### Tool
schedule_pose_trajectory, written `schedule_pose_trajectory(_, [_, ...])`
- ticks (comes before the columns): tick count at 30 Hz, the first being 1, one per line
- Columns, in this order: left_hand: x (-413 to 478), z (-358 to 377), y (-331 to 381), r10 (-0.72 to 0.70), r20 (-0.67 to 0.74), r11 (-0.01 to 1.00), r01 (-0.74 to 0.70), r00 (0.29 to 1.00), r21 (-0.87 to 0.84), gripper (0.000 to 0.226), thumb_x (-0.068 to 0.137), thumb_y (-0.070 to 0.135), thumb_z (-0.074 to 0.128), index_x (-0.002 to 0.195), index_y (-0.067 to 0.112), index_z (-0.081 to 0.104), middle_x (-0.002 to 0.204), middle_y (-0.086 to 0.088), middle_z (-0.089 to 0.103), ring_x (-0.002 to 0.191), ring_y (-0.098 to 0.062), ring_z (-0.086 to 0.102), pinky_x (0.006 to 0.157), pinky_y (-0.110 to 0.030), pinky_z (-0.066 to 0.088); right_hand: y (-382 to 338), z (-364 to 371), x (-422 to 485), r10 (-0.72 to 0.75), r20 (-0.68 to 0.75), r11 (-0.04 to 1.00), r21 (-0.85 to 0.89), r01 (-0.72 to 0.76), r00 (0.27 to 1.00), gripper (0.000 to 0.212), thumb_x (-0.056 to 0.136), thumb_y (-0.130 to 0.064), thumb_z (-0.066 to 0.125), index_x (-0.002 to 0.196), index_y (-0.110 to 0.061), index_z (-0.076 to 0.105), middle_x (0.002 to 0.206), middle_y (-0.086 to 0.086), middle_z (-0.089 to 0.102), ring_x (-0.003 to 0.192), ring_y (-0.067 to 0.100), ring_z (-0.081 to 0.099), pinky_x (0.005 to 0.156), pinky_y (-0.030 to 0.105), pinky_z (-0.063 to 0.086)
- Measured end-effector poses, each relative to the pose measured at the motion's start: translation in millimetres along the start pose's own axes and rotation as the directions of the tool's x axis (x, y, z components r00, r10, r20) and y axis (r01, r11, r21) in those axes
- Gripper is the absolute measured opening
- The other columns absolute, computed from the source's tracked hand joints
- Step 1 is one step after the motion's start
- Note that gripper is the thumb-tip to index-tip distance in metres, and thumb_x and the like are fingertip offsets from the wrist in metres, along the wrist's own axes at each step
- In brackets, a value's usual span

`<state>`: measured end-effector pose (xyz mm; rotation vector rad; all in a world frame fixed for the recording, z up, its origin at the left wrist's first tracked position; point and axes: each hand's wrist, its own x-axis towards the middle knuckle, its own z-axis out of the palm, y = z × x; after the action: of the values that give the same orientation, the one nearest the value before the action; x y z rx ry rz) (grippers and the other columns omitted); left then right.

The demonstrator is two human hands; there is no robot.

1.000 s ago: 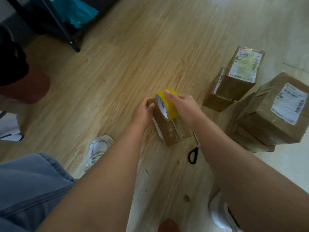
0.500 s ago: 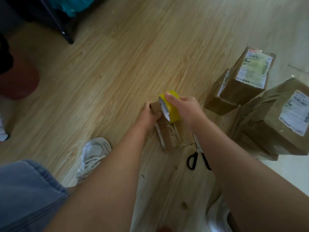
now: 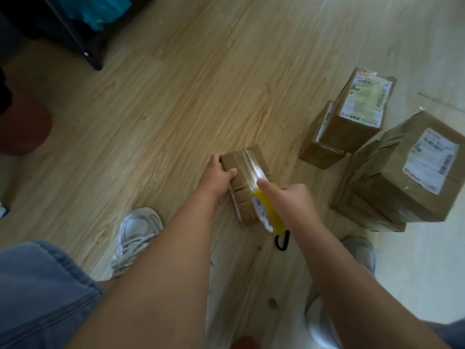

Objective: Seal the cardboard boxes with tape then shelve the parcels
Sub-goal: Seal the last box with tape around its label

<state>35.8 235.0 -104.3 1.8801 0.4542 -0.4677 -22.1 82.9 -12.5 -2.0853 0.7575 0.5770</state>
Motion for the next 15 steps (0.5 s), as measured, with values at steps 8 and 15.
schedule_pose_trajectory(8, [-1.2,-0.7,2.0,0.013,0.005,1.0,-0.013,1.0,0.027,0.047,0.095,0.018,0.06,0.138,0.014,0.042,0.133,-0.003,0.053,0.115,-0.023,0.056,0.103,-0.041,0.045,32.7,-3.3,-13.6,0.053,0.009,0.994,-0.099,-0.052,0.999,0.059,0.083,-0.064,0.059,0.073,-0.006,0.066,0.064,0.009,0.07,0.056,0.02,0.065,0.06,0.034,0.049])
schedule_pose_trajectory(15, [-1.8,0.4,2.1,0.009,0.017,1.0,-0.009,1.0,0.029,0.044,0.095,0.021,0.061,0.135,0.017,0.042,0.13,-0.002,0.053,0.115,-0.025,0.057,0.104,-0.047,0.045,63.4,12.4,-14.1,0.139,-0.067,0.966,-0.21,-0.15,0.988,0.061,0.085,-0.07,0.056,0.063,-0.013,0.058,0.055,0.0,0.055,0.055,0.018,0.057,0.052,0.027,0.038])
